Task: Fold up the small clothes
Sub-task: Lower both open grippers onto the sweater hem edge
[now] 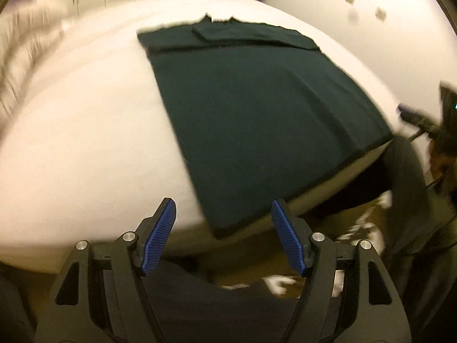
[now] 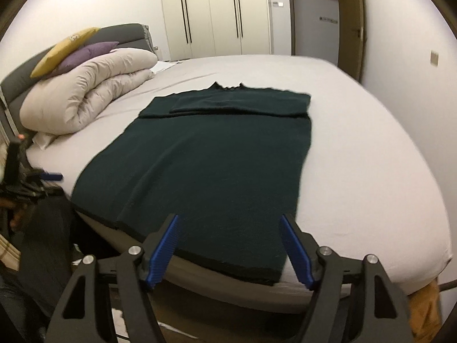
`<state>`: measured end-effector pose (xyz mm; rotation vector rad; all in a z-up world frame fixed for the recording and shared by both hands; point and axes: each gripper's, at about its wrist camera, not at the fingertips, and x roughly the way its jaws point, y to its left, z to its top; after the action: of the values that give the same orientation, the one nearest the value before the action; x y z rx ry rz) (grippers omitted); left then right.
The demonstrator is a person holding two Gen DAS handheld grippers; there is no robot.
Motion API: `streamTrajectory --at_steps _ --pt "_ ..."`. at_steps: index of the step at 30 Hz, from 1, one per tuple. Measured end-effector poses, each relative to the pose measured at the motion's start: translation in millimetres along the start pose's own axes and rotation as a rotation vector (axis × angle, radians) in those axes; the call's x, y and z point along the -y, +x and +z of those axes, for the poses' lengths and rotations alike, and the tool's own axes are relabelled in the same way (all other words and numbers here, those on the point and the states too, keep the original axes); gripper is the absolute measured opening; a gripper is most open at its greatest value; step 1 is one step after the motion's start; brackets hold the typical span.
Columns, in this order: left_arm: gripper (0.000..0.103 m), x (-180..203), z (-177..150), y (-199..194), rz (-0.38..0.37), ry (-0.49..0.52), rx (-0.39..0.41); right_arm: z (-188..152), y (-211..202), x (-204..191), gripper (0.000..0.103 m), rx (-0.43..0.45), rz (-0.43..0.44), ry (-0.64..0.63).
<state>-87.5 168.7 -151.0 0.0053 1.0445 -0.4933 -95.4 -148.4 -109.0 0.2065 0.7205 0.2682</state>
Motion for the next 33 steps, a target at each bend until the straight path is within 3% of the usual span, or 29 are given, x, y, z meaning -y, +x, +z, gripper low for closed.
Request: streamTrajectory --at_steps 2,6,11,15,24,30,33 --pt "0.069 -7 -17 5 -0.052 -0.051 -0.042 0 1 0 0.074 0.003 -0.015 -0.007" --pt "0.069 -11 -17 23 -0.082 -0.095 -0.108 1 0 0 0.073 0.000 -0.008 -0.015" --pt "0.069 -37 -13 38 -0.141 -0.232 -0.101 3 -2 7 0.071 0.002 0.012 0.024" --pt "0.068 -52 -15 44 -0.237 -0.328 -0.085 4 -1 12 0.070 -0.006 0.054 0.065" --pt "0.065 -82 -23 58 -0.436 -0.560 -0.055 -16 20 71 0.070 -0.122 0.201 0.416" --pt "0.065 -84 -27 60 -0.473 -0.592 -0.058 -39 35 109 0.069 -0.198 0.219 0.637" --pt "0.065 -87 -30 62 -0.507 -0.620 -0.058 -51 43 121 0.069 -0.235 0.290 0.746"
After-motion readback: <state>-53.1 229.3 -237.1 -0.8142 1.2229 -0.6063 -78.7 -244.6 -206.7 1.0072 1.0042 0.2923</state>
